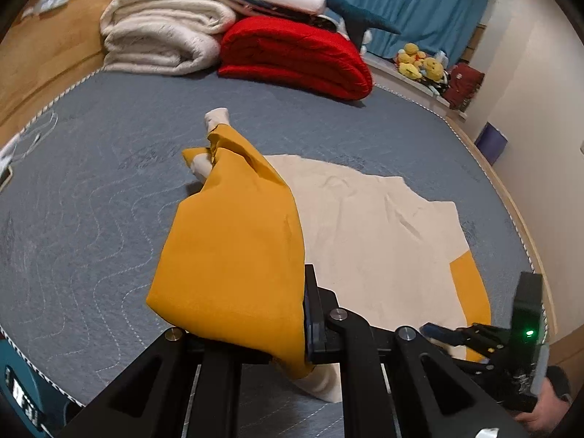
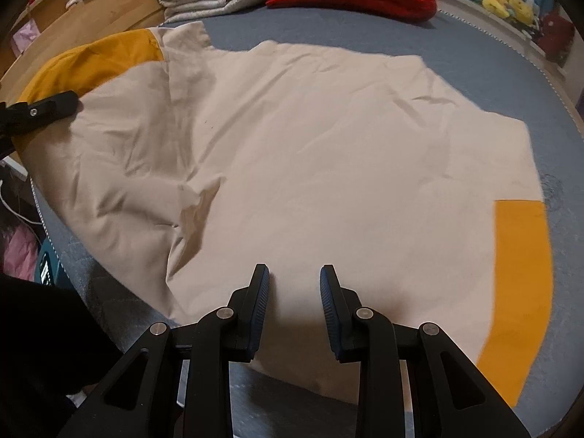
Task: Fold large clothes
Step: 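Lift the orange end with the left tool and fold it over the bundle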
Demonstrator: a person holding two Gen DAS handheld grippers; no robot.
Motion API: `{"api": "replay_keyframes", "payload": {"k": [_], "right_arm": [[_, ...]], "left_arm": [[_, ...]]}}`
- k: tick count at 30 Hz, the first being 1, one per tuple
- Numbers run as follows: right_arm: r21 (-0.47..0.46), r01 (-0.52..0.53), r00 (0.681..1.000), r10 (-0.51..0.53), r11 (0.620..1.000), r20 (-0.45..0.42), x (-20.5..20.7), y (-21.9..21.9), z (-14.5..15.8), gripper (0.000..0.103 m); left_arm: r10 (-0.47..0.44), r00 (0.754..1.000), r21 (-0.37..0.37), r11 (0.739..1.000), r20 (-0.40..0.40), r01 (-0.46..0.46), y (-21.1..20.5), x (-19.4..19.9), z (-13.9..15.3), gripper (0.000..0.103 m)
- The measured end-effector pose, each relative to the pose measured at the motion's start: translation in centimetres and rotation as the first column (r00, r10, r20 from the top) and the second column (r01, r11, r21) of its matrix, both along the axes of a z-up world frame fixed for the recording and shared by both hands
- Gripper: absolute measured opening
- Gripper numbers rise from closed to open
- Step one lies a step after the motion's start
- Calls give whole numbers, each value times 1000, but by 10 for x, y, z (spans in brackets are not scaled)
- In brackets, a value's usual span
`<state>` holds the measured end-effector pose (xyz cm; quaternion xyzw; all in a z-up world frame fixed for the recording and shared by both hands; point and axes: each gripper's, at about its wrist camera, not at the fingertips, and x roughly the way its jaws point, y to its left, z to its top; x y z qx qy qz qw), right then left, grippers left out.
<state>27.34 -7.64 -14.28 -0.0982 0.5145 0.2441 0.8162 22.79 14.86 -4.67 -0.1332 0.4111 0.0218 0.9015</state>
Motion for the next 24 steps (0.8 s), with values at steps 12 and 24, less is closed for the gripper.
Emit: {"api": "replay_keyframes", "payload": {"k": [12, 24], "right_arm": [[132, 219, 965, -234, 967, 116, -21, -149, 69, 30], [222, 370, 863, -422, 902, 278, 4, -249, 135, 30]], "left_arm": [[-206, 979, 124, 971, 11, 203, -126, 7, 26, 7], [-414, 908, -36, 908, 70, 417, -264, 48, 15, 5]]}}
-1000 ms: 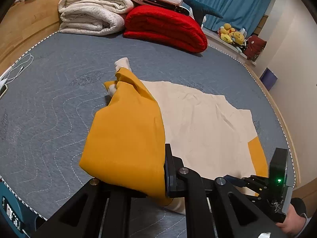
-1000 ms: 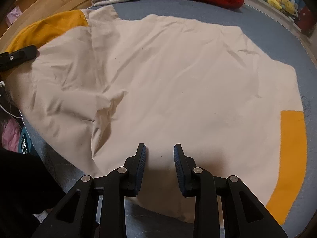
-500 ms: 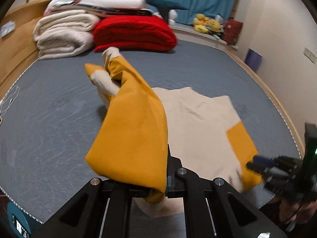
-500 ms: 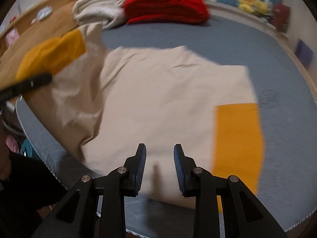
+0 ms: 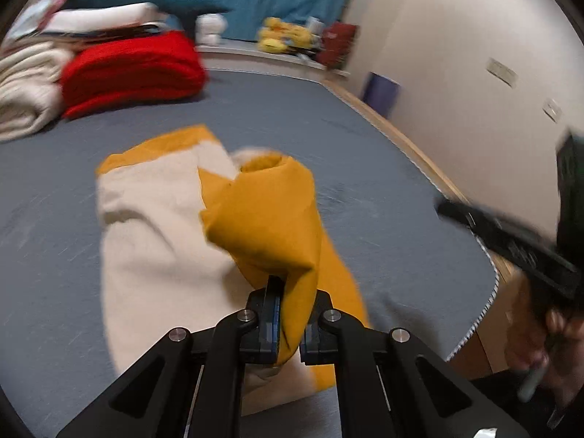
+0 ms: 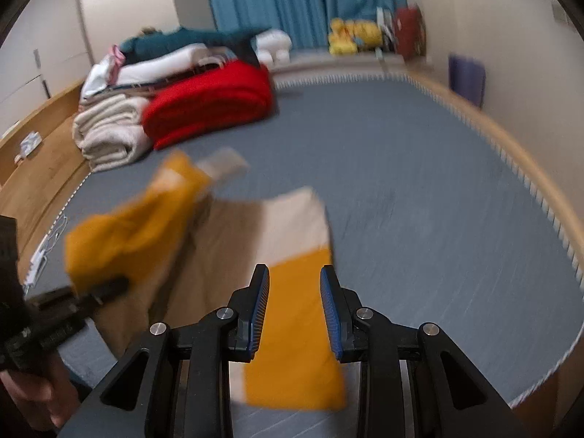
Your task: Fold large clothes
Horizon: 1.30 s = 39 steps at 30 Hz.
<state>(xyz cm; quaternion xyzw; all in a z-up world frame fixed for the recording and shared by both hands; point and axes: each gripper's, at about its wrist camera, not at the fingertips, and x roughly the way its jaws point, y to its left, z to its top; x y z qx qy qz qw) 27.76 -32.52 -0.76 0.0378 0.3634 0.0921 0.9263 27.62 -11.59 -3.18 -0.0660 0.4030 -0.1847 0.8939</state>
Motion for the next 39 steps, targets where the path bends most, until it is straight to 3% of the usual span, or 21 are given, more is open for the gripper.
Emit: {"api": "replay_keyframes", "payload": {"k": [2, 3, 7, 10, 12, 15, 17, 19, 23, 24, 26, 30, 33, 34, 35, 37, 39], "right_arm": [[-90, 21, 998, -16, 996, 56, 8, -9, 5, 31], [-86, 33, 999, -29, 996, 43, 15, -13, 1, 31], [91, 83, 994, -76, 992, -81, 42, -32, -15, 31], [168, 82, 990, -62, 982, -123, 54, -32, -22, 32], [213, 66, 983, -27, 975, -180, 61, -30, -35, 40], [253, 75, 965, -6, 965, -262, 72, -30, -60, 44], [255, 85, 953, -4, 963, -304, 76, -28, -76, 45], [261, 94, 937, 3, 961, -349, 80, -26, -96, 47], [310, 97, 895, 53, 946, -443, 82, -21, -129, 47], [346, 93, 885, 81, 933, -458, 85, -18, -134, 47], [370, 83, 875, 109, 925, -471, 88, -12, -140, 47], [303, 65, 850, 106, 951, -516, 94, 9, -155, 47], [258, 52, 827, 103, 965, -552, 97, 23, -168, 44], [264, 47, 827, 111, 963, -551, 98, 28, -170, 37], [288, 43, 828, 127, 957, -546, 98, 29, -170, 9], [310, 29, 855, 138, 950, -501, 95, 28, -160, 5], [355, 29, 894, 134, 934, -428, 89, 21, -140, 3]], "left_arm": [[-57, 998, 6, 998, -39, 57, -29, 4, -12, 5], [-81, 995, 20, 996, -53, 82, -41, 5, -17, 5], [-216, 963, 40, 974, -160, 225, -89, 7, -45, 4], [-290, 908, 47, 947, -304, 318, -117, 8, -77, 6], [-280, 879, 50, 945, -386, 323, -123, 10, -94, 8], [-267, 861, 2, 955, -433, 297, -113, 16, -94, 22], [-285, 854, -114, 958, -436, 262, -93, 18, -80, 34], [-298, 855, -179, 953, -424, 243, -72, 12, -66, 43], [-303, 866, -226, 947, -397, 228, -32, 7, -43, 44], [-295, 871, -228, 949, -393, 218, -22, 8, -39, 44], [-223, 903, -194, 968, -367, 160, 2, 9, -31, 44], [-45, 926, -142, 990, -376, -10, 46, 17, -30, 44], [102, 904, -25, 992, -416, -123, 70, 21, -43, 44], [137, 888, 11, 989, -439, -147, 75, 21, -49, 44], [168, 868, 35, 985, -467, -171, 81, 22, -56, 44], [180, 854, 30, 981, -488, -190, 95, 18, -61, 44], [171, 858, 16, 982, -485, -187, 97, 18, -60, 44]]}}
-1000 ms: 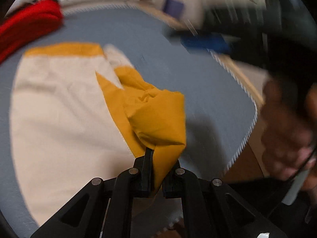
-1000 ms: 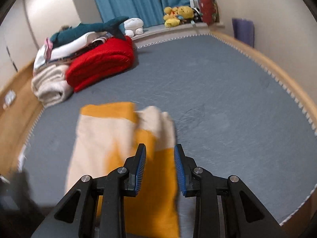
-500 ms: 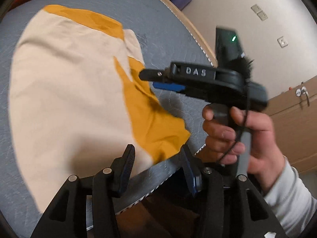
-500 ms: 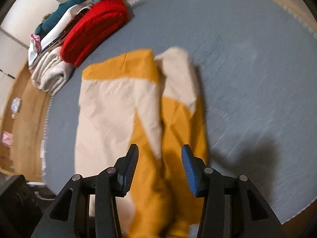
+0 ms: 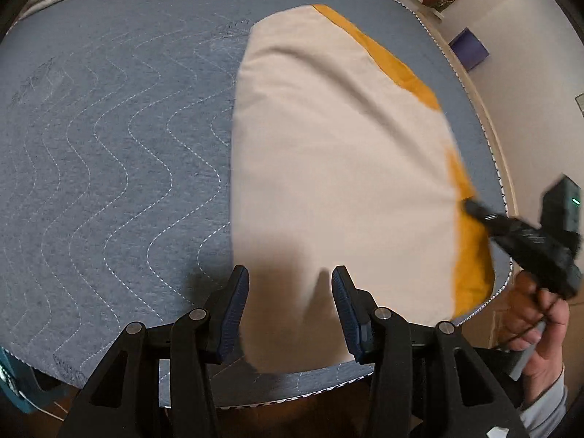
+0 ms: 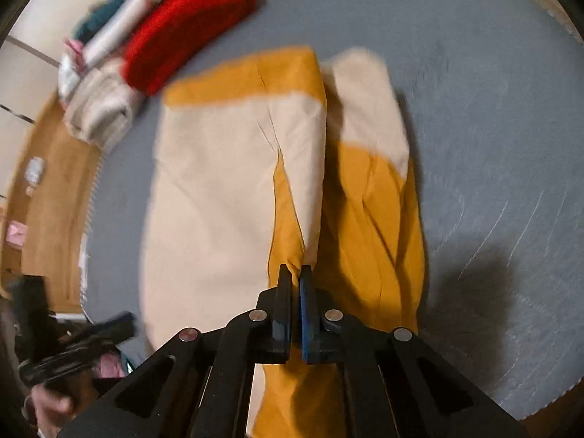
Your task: Fold large clothes
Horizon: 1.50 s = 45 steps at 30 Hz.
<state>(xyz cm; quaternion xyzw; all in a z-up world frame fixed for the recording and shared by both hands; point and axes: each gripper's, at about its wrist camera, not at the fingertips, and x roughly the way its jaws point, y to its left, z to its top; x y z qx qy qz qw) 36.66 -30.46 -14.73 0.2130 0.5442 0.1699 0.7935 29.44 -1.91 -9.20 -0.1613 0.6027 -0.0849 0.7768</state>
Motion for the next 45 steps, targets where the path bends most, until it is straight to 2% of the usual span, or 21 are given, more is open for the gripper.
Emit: {"api": "replay_keyframes", "payload": {"k": [2, 3, 4, 5, 6, 8, 11, 14, 17, 22, 27, 29, 31, 32, 33, 34, 36, 37, 38, 42, 45], "right_arm": [[67, 67, 994, -72, 996, 80, -10, -23, 21, 3], [36, 100, 991, -103, 994, 86, -13, -32, 24, 3], [-15, 118, 990, -117, 993, 76, -14, -35, 21, 3], [-133, 135, 991, -133, 982, 25, -13, -38, 8, 3], [-162, 149, 987, -157, 975, -35, -11, -41, -6, 3], [-146, 170, 978, -185, 975, -97, -5, -47, -21, 3], [-175, 155, 986, -164, 972, -42, 3, -37, -14, 3], [-197, 170, 985, -170, 966, 18, 5, -30, -5, 3], [-222, 175, 984, -165, 959, 61, 7, -27, 2, 3], [-350, 97, 989, -131, 932, -75, 21, -12, -27, 3], [-332, 110, 988, -139, 937, -66, 21, -11, -20, 5], [-305, 129, 987, -153, 943, -55, 10, -28, -12, 13], [-243, 135, 989, -146, 961, -28, -1, -38, -2, 15], [-210, 109, 993, -116, 971, -18, -4, -37, 3, 22], [-220, 75, 996, -83, 973, -26, -6, -35, 2, 35], [-260, 28, 997, -44, 965, -57, -8, -31, -5, 40], [-353, -82, 983, 18, 932, -182, -13, -32, -34, 40], [-368, -133, 965, 36, 920, -260, -17, -32, -51, 40], [-364, -146, 957, 38, 920, -288, -18, -34, -56, 40], [-350, -122, 969, 35, 929, -244, -16, -44, -42, 40], [-347, -36, 993, -6, 937, -118, -11, -54, -13, 41]], "left_arm": [[-16, 1000, -23, 1000, 5, 17, 2, 1, 2, 44], [-26, 1000, -29, 999, 3, 26, 5, -1, 1, 44], [-40, 999, -31, 999, -3, 40, 10, -3, -2, 44], [-59, 998, -30, 998, -18, 59, 6, -2, -5, 44], [-71, 997, -30, 997, -29, 70, -4, -4, -11, 44], [-105, 993, -42, 994, -45, 103, -12, -3, -17, 44], [-148, 988, -68, 987, -38, 145, -18, -9, -16, 43], [-272, 956, 35, 960, -109, 277, -39, -17, -38, 43], [-326, 935, 93, 936, -140, 340, -51, -23, -55, 43], [-313, 941, 33, 947, -130, 319, -45, -24, -51, 42], [-340, 939, -84, 938, -44, 335, -33, -24, -26, 38], [-359, 931, -62, 933, -63, 355, -35, -10, -32, 38], [-371, 921, 1, 928, -117, 374, -36, -11, -46, 39], [-373, 917, 19, 925, -139, 379, -36, -11, -50, 40], [-372, 917, 17, 926, -142, 378, -34, -9, -51, 40], [-369, 919, 5, 928, -142, 373, -33, -7, -50, 40], [-357, 924, -5, 933, -134, 360, -32, -2, -45, 40], [-345, 930, -11, 938, -126, 347, -29, 1, -42, 40], [-327, 938, -26, 945, -114, 326, -24, 7, -37, 40], [-188, 979, -79, 980, -78, 182, 4, 30, -29, 51], [-52, 995, -141, 989, -81, 40, 32, 49, -29, 55]]}}
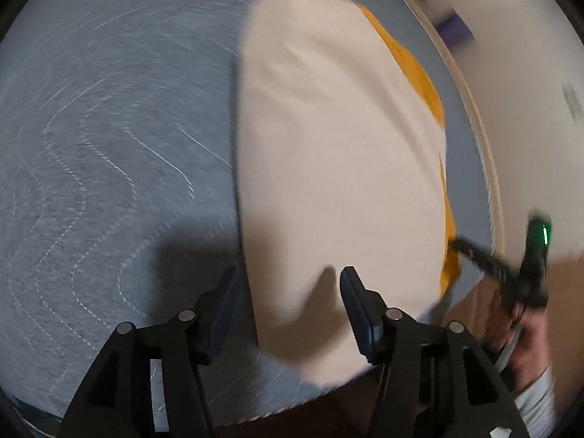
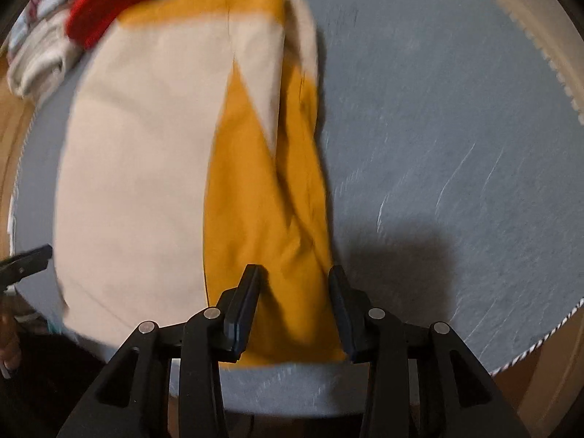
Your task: Fold large clothes
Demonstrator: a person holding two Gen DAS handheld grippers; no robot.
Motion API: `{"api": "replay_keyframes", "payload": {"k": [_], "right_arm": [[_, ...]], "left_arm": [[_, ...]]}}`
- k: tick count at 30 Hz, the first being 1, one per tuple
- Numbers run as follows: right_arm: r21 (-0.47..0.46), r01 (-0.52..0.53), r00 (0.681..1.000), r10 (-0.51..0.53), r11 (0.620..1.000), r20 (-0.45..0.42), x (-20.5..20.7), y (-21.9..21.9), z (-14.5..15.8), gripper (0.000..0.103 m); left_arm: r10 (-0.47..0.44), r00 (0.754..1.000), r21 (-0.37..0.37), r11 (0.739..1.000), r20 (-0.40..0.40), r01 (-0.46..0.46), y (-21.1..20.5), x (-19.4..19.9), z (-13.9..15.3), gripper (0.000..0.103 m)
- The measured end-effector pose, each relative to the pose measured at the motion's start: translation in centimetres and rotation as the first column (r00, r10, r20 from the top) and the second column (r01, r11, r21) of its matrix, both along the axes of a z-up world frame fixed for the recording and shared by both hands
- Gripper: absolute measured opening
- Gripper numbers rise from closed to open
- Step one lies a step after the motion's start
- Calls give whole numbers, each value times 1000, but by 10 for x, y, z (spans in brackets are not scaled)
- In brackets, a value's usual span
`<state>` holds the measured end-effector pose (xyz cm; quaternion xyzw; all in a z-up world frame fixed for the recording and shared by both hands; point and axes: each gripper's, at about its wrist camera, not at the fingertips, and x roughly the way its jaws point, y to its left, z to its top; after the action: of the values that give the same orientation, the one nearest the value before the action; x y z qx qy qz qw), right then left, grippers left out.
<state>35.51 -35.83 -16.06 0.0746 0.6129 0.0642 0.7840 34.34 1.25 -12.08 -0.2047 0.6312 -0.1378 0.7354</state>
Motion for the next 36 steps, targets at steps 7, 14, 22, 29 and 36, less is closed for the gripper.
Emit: {"api": "replay_keyframes", "payload": {"k": [7, 14, 22, 29, 36], "right_arm": [[126, 78, 993, -88, 989, 74, 28, -9, 18, 55], [137, 119, 992, -113, 983, -52, 51, 9, -30, 58], [200, 172, 983, -156, 965, -95, 72, -5, -50, 60], [261, 162, 987, -155, 952, -47, 87, 9, -41, 8], [315, 123, 986, -151, 941, 67, 108, 59, -16, 5]], "left_arm": [[165, 985, -127, 977, -55, -171, 32, 41, -24, 64], [152, 982, -171, 970, -115, -170, 16, 68, -55, 78], [153, 983, -254, 952, -98, -174, 0, 89, -69, 74], [161, 987, -248, 955, -18, -161, -1, 103, -49, 45], [184, 973, -263, 954, 139, -143, 41, 105, 10, 37]]}}
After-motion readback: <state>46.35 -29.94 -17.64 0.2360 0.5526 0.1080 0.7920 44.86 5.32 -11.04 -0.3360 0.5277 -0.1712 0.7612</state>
